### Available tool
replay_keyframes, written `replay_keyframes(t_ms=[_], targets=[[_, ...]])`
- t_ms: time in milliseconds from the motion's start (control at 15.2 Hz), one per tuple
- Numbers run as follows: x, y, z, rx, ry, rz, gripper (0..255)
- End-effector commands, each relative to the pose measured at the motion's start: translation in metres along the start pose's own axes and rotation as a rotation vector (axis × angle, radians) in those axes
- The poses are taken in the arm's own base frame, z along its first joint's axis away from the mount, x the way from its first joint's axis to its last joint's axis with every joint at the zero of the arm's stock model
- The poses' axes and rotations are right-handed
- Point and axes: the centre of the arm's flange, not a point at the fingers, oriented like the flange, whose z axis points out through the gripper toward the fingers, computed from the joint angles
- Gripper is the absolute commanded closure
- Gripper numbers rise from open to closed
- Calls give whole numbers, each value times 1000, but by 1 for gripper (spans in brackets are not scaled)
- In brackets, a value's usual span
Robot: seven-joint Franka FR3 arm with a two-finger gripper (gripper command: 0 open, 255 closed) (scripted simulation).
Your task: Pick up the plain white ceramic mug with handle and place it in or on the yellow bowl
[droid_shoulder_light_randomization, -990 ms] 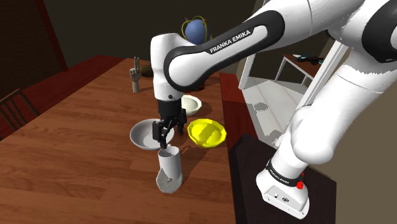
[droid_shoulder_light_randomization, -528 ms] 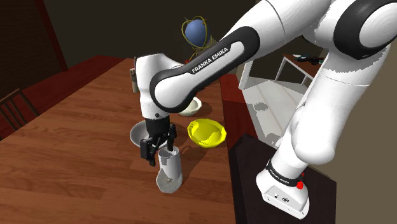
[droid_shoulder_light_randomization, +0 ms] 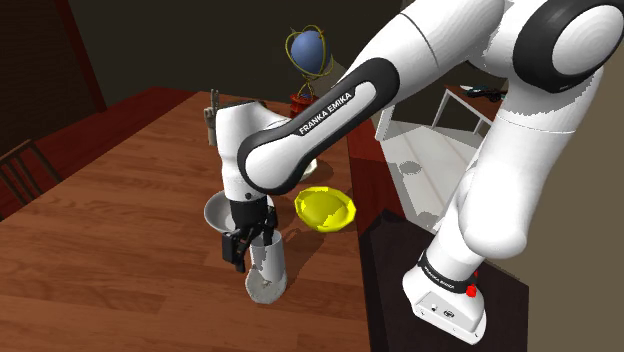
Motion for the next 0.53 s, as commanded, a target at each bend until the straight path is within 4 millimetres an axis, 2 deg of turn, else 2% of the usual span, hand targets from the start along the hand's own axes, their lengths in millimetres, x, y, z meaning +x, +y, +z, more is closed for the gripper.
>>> replay_keyframes(t_ms=[0, 198, 264, 462], targets=[[0, 0, 0, 0, 0, 0, 0], [0, 0, 0, 0, 0, 0, 0], [0, 0, 0, 0, 0, 0, 255], [0, 0, 0, 0, 0, 0, 255]])
